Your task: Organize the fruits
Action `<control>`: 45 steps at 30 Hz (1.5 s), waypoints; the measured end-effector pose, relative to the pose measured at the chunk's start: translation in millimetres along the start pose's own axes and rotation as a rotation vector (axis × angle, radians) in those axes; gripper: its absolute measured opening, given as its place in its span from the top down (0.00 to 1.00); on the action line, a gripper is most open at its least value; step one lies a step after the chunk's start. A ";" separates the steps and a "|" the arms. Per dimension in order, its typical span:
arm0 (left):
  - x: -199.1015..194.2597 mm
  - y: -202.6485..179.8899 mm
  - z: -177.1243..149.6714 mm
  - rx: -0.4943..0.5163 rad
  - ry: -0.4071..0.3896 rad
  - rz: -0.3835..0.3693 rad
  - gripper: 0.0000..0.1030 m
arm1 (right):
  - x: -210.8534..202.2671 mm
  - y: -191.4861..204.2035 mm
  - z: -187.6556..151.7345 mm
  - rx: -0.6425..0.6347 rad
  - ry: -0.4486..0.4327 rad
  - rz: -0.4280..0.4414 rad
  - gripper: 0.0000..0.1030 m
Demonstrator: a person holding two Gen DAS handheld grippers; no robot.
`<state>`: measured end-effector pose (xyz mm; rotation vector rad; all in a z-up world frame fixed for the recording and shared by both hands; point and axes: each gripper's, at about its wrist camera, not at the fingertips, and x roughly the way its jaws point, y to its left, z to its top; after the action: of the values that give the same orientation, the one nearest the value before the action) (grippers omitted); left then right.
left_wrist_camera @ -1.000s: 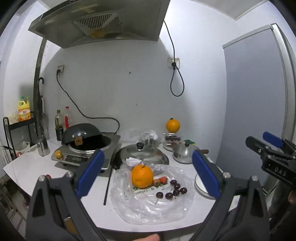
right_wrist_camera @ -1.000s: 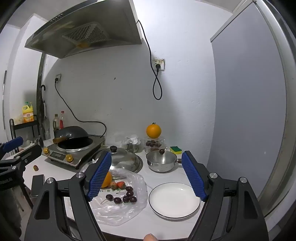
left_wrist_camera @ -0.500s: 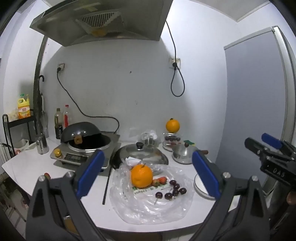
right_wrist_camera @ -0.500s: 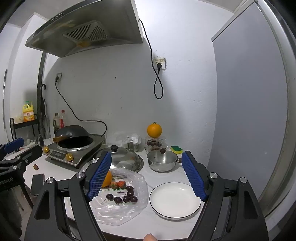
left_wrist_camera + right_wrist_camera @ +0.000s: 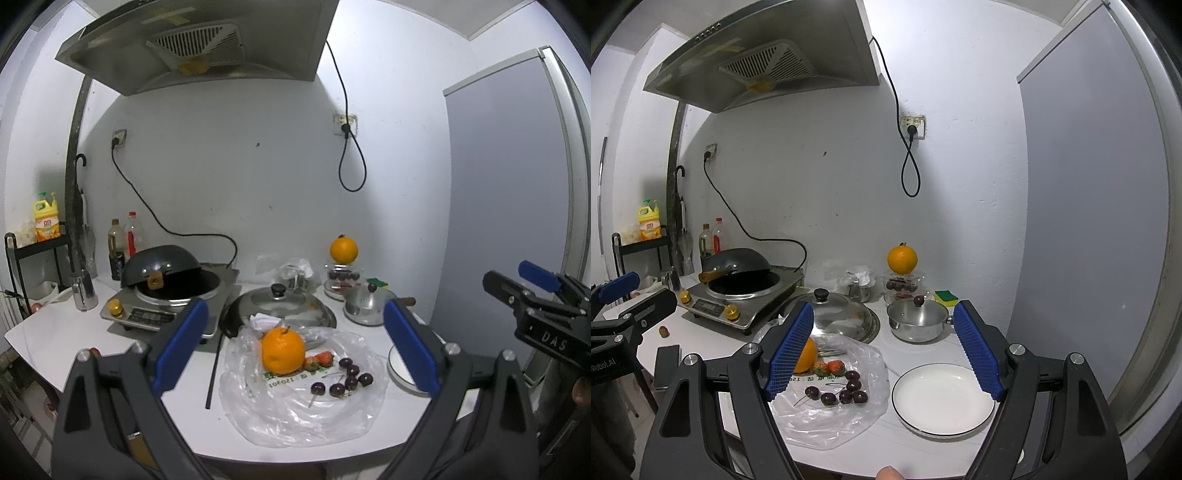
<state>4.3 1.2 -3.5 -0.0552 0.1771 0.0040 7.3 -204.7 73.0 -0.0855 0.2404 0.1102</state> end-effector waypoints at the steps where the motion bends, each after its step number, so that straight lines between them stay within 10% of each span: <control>1: 0.2 0.2 0.3 0.001 0.001 0.000 0.06 | 0.1 -0.1 0.3 0.000 0.001 0.000 0.21; 45: 2.2 3.4 4.6 -0.011 0.005 0.004 0.06 | 4.9 0.9 2.8 -0.002 -0.014 -0.005 0.21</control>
<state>7.2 4.9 0.5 -0.0661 0.1819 0.0090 12.6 -203.1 74.4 -0.0877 0.2266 0.1059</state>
